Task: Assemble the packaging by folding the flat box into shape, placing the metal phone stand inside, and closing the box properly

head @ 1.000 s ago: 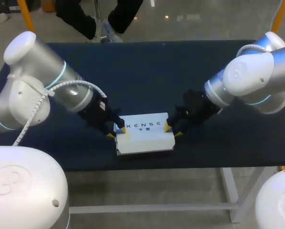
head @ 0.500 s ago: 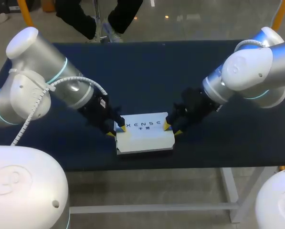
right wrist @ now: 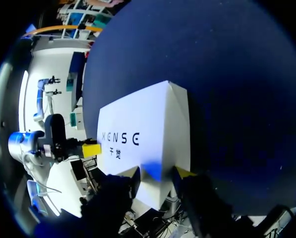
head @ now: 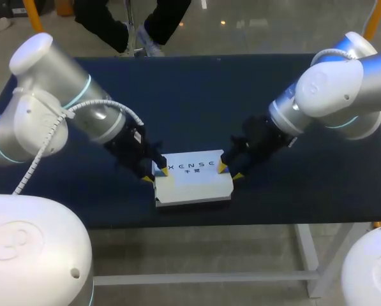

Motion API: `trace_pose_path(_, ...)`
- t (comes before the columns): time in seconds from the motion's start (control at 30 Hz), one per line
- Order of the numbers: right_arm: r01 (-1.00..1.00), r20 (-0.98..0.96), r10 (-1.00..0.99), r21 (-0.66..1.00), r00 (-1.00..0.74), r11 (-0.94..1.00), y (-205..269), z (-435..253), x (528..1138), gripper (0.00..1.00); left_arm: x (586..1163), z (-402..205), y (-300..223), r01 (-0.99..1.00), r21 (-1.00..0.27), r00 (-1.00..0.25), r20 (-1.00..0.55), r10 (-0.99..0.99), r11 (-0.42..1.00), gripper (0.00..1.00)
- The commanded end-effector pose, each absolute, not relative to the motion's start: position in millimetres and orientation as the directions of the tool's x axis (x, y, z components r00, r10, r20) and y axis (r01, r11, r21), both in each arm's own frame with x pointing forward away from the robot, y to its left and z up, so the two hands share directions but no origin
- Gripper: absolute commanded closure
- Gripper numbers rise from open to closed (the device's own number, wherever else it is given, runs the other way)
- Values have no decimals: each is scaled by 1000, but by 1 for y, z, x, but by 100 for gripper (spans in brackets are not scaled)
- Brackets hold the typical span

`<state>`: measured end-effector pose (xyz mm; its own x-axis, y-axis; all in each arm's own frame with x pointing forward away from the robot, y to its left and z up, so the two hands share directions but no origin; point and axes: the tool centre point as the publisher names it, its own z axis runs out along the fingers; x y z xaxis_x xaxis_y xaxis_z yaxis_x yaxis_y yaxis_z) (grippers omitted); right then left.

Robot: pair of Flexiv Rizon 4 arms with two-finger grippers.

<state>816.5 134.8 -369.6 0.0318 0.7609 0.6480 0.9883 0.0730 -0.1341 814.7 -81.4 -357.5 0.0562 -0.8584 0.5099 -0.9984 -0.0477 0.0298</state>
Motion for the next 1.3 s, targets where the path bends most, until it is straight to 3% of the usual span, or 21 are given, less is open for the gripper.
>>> trace_pose_path(0.03,987,647,762,-141,34,76,137,-365,818,53,817,-354,-86,-998,42,61,497,-866,-47,52)
trace_pose_path(1.3,973,646,761,-204,51,108,135,-348,830,53,826,-341,-92,-982,191,96,468,-878,-6,54)
